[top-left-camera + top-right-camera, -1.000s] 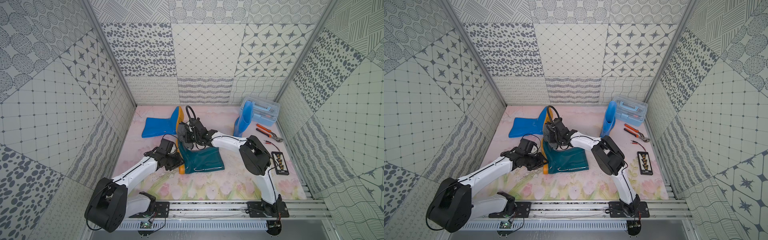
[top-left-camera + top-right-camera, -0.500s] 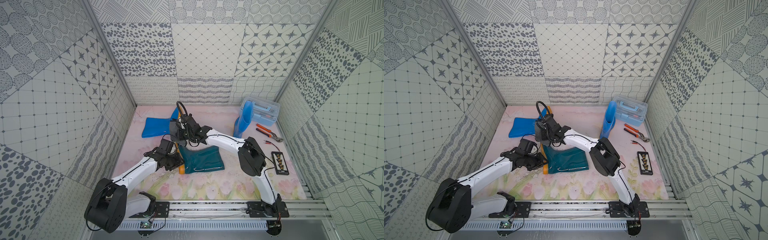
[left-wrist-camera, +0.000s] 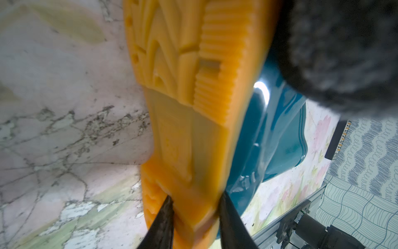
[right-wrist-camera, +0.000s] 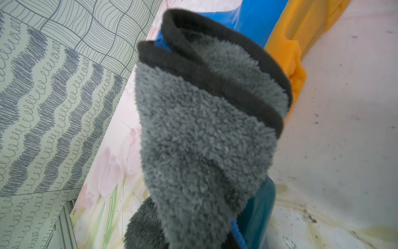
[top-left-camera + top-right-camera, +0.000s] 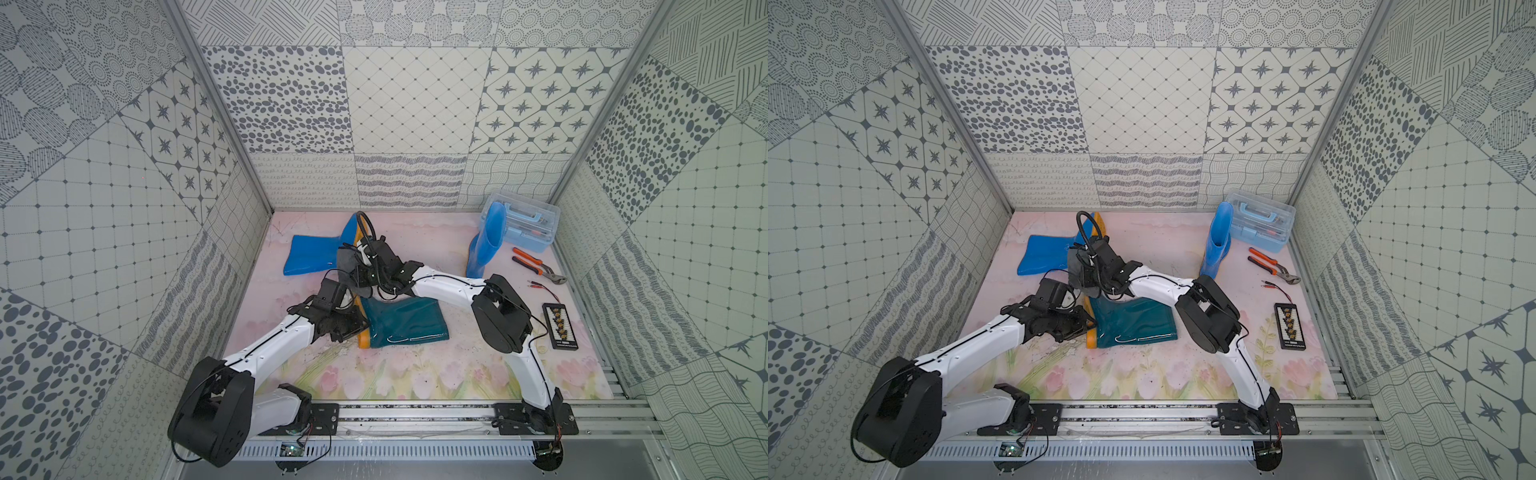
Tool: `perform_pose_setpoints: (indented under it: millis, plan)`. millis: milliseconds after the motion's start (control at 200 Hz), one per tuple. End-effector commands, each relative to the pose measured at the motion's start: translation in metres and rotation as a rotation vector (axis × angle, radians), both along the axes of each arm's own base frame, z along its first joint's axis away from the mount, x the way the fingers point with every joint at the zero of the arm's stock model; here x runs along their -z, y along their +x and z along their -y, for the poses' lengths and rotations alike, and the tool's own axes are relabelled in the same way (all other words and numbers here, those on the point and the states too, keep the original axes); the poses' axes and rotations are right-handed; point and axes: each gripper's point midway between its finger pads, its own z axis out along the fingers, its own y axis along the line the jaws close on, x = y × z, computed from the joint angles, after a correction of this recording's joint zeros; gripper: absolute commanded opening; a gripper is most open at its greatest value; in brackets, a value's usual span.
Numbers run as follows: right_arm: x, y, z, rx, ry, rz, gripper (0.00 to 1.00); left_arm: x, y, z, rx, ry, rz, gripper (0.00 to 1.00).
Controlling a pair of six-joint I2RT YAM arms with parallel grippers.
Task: Wipe the rubber boots with a cloth
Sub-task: Wipe the dirt off the rubber boot.
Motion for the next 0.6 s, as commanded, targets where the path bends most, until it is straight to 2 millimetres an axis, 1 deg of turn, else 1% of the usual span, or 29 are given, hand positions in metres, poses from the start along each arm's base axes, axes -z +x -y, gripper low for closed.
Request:
perform_pose_setpoints:
  millis: [0, 75, 150, 215, 395, 480, 595]
  plan:
    - [0.044, -0.020, 0.038, 0.028, -0.150, -0.111, 0.00, 0.043, -0.046, -0.026, -0.030, 0.148, -0.221, 0.00]
    - [0.046, -0.026, 0.043, 0.029, -0.149, -0.125, 0.00, 0.042, -0.046, -0.028, -0.035, 0.157, -0.214, 0.00]
    - [0.047, -0.036, 0.044, 0.017, -0.136, -0.146, 0.00, 0.040, -0.045, -0.029, -0.036, 0.161, -0.207, 0.00]
    - [0.046, -0.049, 0.042, 0.001, -0.138, -0.149, 0.00, 0.040, -0.045, -0.029, -0.040, 0.161, -0.204, 0.00]
    - [0.034, -0.088, 0.034, -0.050, -0.130, -0.151, 0.00, 0.041, -0.041, -0.026, -0.050, 0.142, -0.197, 0.00]
    - [0.034, -0.103, 0.038, -0.063, -0.138, -0.160, 0.00, 0.039, -0.038, -0.024, -0.051, 0.133, -0.184, 0.00]
    - [0.045, -0.120, 0.050, -0.060, -0.163, -0.188, 0.00, 0.034, -0.037, -0.022, -0.047, 0.120, -0.168, 0.00]
